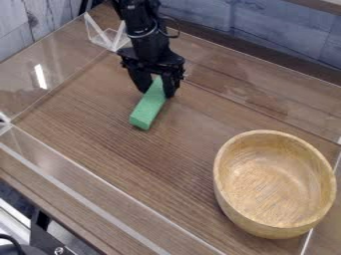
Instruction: Move green stick from inside the wooden bowl to the table next to it
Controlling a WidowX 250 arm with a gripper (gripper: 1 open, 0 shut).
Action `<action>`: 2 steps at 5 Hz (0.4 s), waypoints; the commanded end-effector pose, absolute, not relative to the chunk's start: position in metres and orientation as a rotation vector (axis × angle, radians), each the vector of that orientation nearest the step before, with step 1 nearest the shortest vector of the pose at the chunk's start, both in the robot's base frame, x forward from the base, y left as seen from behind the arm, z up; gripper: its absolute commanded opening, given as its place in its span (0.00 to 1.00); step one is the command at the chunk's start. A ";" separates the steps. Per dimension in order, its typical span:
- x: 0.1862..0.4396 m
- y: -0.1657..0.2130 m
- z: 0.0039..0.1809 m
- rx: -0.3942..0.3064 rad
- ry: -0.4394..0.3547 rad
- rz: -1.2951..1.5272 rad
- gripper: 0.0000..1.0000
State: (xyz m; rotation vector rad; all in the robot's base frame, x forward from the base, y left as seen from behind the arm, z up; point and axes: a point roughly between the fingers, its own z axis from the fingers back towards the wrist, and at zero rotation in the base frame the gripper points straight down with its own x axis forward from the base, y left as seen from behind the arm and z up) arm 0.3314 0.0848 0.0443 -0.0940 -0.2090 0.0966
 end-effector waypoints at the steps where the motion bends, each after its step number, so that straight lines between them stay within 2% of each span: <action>1: 0.334 0.086 0.086 -0.059 -0.308 0.109 1.00; 2: 0.327 0.082 0.097 -0.041 -0.303 0.133 1.00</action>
